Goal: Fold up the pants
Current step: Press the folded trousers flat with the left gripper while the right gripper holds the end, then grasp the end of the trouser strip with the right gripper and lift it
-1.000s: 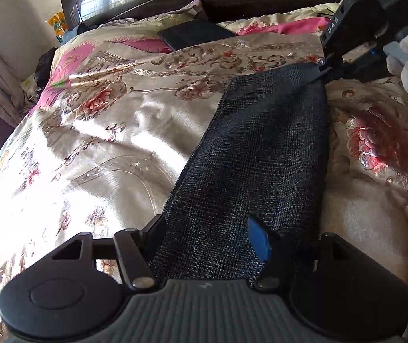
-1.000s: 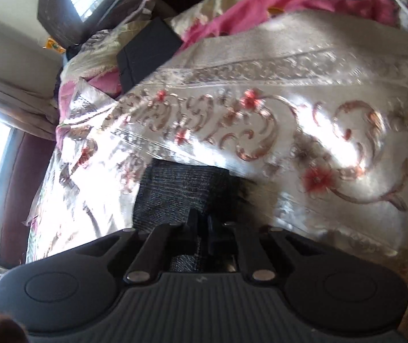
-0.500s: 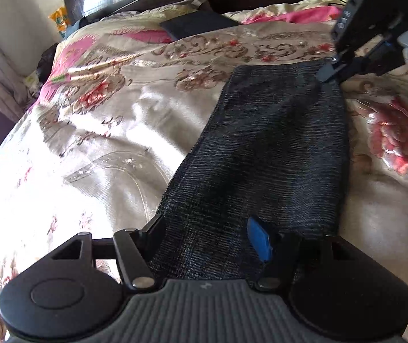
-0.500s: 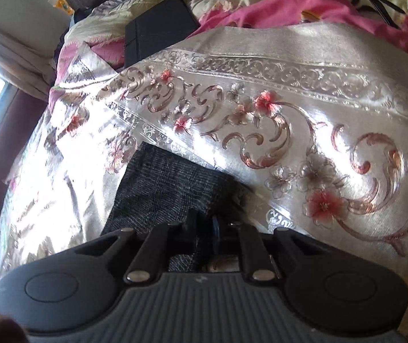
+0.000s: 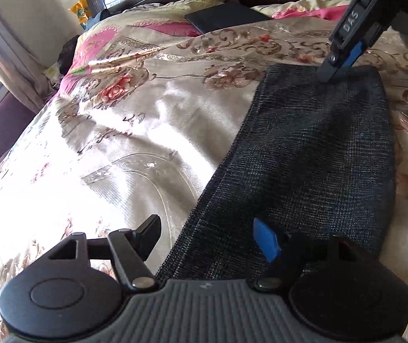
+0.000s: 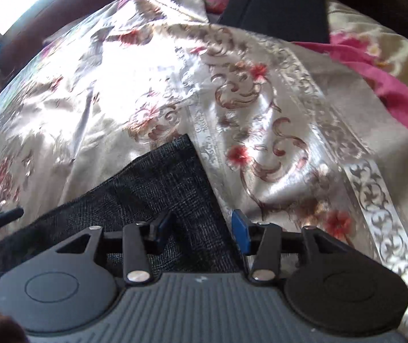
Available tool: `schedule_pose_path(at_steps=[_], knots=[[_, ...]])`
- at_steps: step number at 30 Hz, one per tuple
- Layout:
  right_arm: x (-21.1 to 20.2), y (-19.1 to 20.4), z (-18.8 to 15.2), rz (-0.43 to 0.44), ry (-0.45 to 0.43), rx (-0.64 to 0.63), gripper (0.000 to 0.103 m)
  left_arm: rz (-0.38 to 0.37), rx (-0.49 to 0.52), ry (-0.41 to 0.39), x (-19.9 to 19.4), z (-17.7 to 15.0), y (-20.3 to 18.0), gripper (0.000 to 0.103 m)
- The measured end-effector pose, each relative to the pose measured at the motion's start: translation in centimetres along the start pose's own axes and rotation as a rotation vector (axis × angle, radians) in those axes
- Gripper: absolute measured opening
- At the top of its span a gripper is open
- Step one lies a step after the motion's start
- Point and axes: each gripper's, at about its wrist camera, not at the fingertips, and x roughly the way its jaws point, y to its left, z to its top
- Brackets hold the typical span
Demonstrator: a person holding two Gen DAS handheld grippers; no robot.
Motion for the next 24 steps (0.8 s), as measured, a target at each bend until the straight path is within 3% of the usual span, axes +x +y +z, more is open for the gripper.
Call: schedule_pose_path(at_steps=[3, 6, 7, 9, 14, 16, 18, 22, 24], knots=[[0.4, -1.4, 1.4, 0.122, 0.085, -0.064, 0.053, 0.02, -0.006, 0.032, -0.5, 0.0, 0.1, 0.085], [0.4, -3.3, 2.4, 0.255, 0.142, -0.029, 0.053, 0.015, -0.027, 0.061, -1.3, -0.3, 0.2, 0.085], [0.6, -3.7, 2.5, 0.287, 0.157, -0.032, 0.047, 0.014, -0.031, 0.066, -1.5, -0.4, 0.2, 0.085], [1.3, -4.2, 2.7, 0.297, 0.179, -0.046, 0.04, 0.012, -0.037, 0.07, -2.1, -0.5, 0.1, 0.085], [3.0, -4.7, 3.2, 0.376, 0.2, -0.016, 0.043, -0.029, -0.057, 0.067, -2.2, -0.2, -0.2, 0.085], [2.1, -4.8, 3.3, 0.365, 0.185, -0.062, 0.033, -0.037, -0.037, 0.063, -2.1, 0.0, -0.5, 0.085], [1.6, -5.8, 3.2, 0.365, 0.183, -0.043, 0.032, -0.04, -0.032, 0.056, -2.2, 0.1, -0.4, 0.085], [3.4, -5.8, 3.4, 0.452, 0.224, 0.005, 0.048, -0.07, -0.075, 0.08, -1.9, -0.3, -0.4, 0.085], [3.8, -5.3, 3.6, 0.509, 0.222, 0.013, 0.049, -0.067, -0.077, 0.088, -1.8, -0.5, -0.7, 0.085]])
